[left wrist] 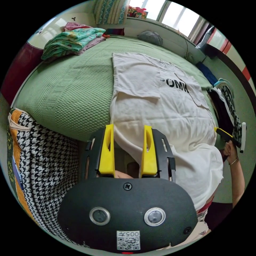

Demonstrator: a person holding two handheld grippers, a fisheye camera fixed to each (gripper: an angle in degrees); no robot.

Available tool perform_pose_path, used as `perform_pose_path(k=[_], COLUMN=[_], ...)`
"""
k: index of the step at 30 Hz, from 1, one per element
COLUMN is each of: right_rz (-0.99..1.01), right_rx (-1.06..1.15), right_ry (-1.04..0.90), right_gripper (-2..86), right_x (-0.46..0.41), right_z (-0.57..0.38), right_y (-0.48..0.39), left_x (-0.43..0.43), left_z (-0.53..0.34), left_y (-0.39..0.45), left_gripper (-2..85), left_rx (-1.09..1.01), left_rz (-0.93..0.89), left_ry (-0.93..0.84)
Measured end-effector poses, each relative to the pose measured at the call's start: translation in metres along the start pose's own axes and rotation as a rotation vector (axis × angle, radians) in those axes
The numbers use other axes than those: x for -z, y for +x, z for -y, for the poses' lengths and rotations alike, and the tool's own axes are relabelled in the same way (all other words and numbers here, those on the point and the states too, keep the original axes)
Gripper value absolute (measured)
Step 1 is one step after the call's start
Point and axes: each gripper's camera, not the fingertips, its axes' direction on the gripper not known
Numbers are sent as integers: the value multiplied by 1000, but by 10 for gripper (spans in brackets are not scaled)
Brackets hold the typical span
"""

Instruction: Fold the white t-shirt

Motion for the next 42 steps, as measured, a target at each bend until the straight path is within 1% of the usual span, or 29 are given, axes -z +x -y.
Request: perform_pose_path(k=[2, 5, 12, 16, 26, 29, 31, 33, 35, 37, 39, 42], right_rz=[39, 30, 22, 27, 5, -8, -5, 12, 14, 12, 27, -6], right_rx=[-11, 14, 12, 18, 72, 109, 116, 118, 134, 138, 141, 133], right_ry=[22, 33, 26, 34, 57, 65, 80, 104, 146, 157, 162, 194], right_gripper=[48, 44, 34, 1, -15, -15, -15, -15, -15, -15, -15, -15], right_x=[1, -1, -5, -6, -1, 4, 9, 16, 25, 29, 31, 37], right_z=[-7, -15, -19, -23, -33, -33, -31, -28, -22, -16, -9, 8], right_y=[0, -4, -6, -9, -19, -24, -24, -23, -22, -21, -20, -22], left_x=[-1, 0, -1, 0, 8, 11, 13, 15, 22, 36, 47, 64], left_z=[1, 3, 12, 19, 18, 21, 25, 28, 30, 33, 38, 52], left_y=[0, 0, 10, 16, 27, 34, 38, 38, 36, 31, 30, 32], left_gripper=[140, 122, 119, 117, 106, 72, 29, 12, 5, 1, -1, -2], left_rx=[19, 30, 8, -1, -19, -61, -110, -123, -121, -117, -115, -150], left_rz=[15, 34, 84, 113, 133, 144, 158, 149, 107, 50, 58, 110], left_ry=[0, -4, -53, -98, -93, -123, -158, -184, -170, -100, -62, -3])
